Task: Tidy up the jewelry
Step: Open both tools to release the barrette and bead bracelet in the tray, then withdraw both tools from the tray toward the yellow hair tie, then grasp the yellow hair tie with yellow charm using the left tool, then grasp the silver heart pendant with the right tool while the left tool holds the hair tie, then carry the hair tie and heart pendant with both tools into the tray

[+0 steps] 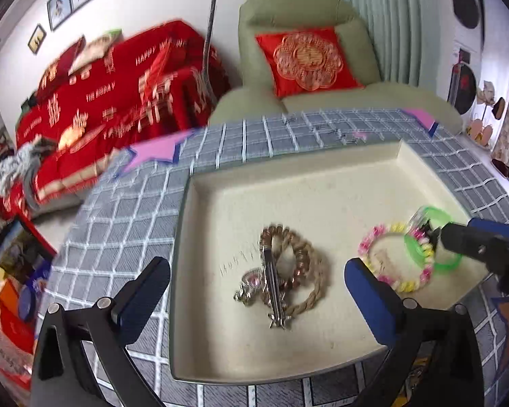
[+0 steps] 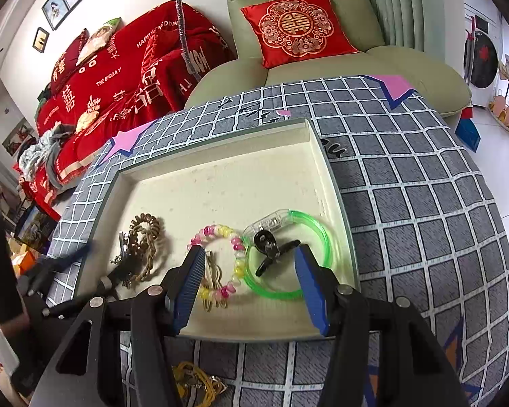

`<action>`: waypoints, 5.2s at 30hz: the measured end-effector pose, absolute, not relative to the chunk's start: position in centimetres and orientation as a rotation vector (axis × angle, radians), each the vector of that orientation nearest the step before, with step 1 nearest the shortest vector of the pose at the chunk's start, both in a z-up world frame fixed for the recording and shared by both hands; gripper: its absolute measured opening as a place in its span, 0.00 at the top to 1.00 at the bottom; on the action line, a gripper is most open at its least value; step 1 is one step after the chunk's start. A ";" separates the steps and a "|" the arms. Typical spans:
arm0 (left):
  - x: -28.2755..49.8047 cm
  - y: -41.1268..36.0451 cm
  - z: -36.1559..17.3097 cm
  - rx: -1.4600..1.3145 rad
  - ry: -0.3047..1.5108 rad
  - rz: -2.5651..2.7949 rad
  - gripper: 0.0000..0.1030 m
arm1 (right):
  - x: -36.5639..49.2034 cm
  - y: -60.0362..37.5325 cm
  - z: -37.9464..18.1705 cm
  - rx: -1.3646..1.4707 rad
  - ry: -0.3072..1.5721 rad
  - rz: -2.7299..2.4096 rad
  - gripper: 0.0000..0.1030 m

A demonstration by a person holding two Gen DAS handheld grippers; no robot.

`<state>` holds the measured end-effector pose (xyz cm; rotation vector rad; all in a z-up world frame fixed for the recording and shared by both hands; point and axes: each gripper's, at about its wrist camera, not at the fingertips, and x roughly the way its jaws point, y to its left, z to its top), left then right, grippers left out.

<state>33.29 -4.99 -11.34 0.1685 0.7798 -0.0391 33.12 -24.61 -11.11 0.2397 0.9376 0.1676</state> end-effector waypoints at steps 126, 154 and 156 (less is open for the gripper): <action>24.3 -3.1 -9.7 -0.086 0.896 -0.288 0.62 | 23.7 -17.9 -14.8 -0.072 1.007 0.382 0.33; 24.2 -2.1 -8.6 -0.064 0.870 -0.259 0.62 | 23.2 -21.4 -9.9 0.095 0.965 0.314 0.81; 24.6 -2.2 -8.1 -0.060 0.861 -0.258 0.62 | 23.5 -21.9 -9.2 0.106 0.951 0.305 0.81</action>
